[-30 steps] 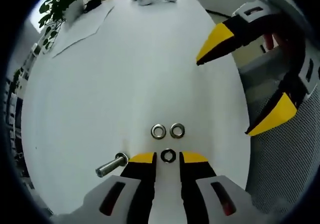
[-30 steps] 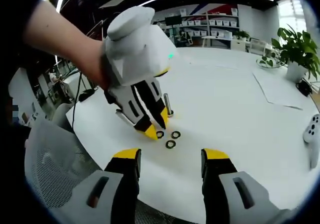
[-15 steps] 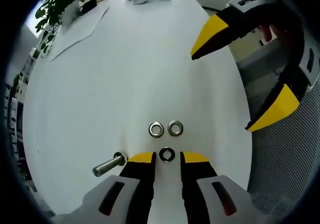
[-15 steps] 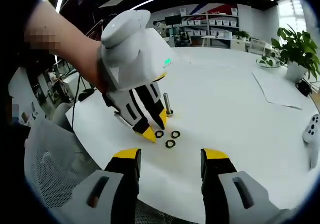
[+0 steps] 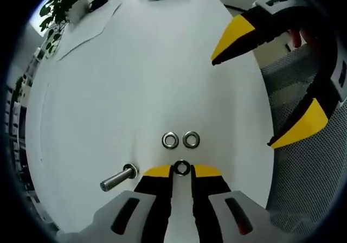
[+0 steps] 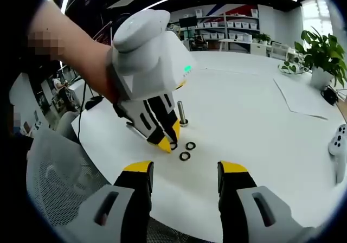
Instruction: Place the washer onto the threaded stud by aligning its center hole with the stud, sliding it down to the base, and recovering from edge contact or off-axis alignment until the washer reaches the visible bottom stop.
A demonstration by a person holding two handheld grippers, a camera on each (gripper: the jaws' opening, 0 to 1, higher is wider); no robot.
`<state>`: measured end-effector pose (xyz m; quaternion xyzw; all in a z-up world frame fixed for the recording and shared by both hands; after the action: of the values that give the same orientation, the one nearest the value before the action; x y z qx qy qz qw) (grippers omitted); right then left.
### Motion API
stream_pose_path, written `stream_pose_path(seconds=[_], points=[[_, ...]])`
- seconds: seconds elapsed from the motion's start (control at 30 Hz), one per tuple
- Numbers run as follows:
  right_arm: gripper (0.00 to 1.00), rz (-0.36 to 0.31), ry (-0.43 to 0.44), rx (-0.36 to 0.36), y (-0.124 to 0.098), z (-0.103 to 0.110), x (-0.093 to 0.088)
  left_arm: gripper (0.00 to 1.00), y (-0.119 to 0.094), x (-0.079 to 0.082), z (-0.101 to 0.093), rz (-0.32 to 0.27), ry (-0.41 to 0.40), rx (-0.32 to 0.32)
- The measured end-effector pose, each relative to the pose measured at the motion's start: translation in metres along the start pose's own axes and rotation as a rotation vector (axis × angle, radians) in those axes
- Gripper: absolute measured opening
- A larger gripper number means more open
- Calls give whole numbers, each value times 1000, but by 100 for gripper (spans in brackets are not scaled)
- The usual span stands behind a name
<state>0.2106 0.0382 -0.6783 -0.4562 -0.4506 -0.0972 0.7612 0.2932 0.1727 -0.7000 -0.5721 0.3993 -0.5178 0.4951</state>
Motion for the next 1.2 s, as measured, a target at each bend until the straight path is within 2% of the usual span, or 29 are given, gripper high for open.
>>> stream_pose_path(seconds=[0.2, 0.33, 0.47, 0.63, 0.83, 0.97, 1.2], points=[[50, 3, -1, -1, 0, 0, 0, 9, 0, 1, 1, 9, -25, -5], [50, 5, -2, -1, 0, 0, 0, 9, 0, 2, -2, 15, -30, 14], [50, 6, -3, -2, 0, 0, 0, 9, -1, -3, -5, -20, -79, 45], [50, 11, -10, 1, 0, 1, 0, 8, -2, -10, -5, -66, -137, 45], [50, 14, -10, 0, 1, 0, -1, 8, -4, -13, -7, -55, -128, 51], [50, 13, -8, 1, 1, 1, -1, 8, -14, -15, -3, -102, -169, 59], [49, 14, -7, 3, 1, 1, -1, 8, -39, -19, 11, -149, -179, 97]])
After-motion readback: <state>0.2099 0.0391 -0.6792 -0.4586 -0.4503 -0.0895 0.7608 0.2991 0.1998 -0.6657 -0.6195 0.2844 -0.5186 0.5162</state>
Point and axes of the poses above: the point that each gripper's makers call its tool centre point, and the gripper's own axes: y roughly forward along the fingers, z roughly to its left, x roughly out of its top, the point moved 10 cm from there along -y, roughly backward along the fingers, and after that the axes turned 3 degrees about y, right-handed, at the moved point
